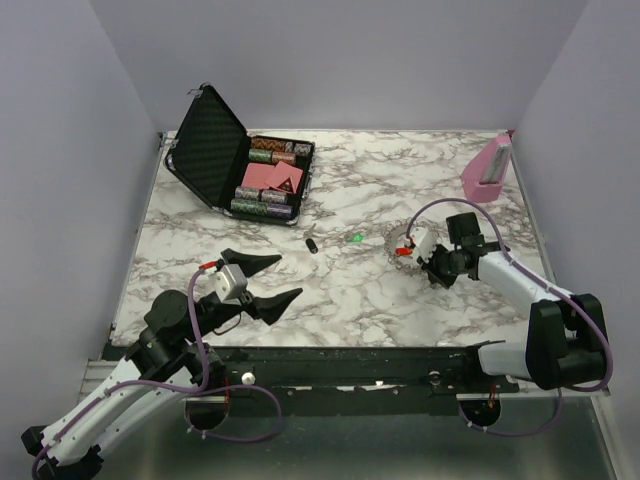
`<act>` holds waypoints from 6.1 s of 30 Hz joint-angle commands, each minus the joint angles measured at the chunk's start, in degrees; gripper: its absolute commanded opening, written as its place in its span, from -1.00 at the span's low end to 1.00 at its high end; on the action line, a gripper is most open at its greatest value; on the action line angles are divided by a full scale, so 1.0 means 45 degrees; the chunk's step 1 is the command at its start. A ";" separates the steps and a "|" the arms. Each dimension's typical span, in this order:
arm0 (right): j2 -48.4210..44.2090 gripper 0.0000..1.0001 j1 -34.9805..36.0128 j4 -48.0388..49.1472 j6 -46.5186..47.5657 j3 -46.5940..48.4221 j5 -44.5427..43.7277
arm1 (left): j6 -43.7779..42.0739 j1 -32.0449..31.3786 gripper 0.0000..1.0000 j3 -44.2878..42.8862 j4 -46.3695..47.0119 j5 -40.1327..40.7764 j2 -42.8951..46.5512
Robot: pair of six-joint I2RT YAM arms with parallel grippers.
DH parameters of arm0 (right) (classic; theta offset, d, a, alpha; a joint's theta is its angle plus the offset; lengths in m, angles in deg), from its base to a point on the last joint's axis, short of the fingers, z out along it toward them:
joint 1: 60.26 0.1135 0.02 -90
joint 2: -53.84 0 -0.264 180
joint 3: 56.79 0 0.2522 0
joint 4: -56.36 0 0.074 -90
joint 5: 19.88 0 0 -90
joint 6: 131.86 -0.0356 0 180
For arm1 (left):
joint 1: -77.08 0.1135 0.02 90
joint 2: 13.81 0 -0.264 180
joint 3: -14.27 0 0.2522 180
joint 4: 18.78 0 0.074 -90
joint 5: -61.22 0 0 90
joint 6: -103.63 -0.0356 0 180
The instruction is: Put the keys on the keyring
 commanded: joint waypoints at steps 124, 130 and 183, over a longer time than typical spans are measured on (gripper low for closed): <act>0.5237 -0.22 0.2162 -0.1056 0.6399 0.5115 0.3124 | -0.0466 0.2500 0.97 -0.1323 -0.2379 0.0513 -0.2812; 0.5373 -0.27 0.2240 -0.1017 0.6458 0.5056 0.2948 | -0.0447 0.2558 0.97 -0.1323 -0.2379 0.0474 -0.2812; 0.3540 -0.99 0.2435 -0.3008 0.4292 0.7204 0.7027 | 0.0060 0.2753 0.94 0.0416 0.1641 -0.3314 -0.2088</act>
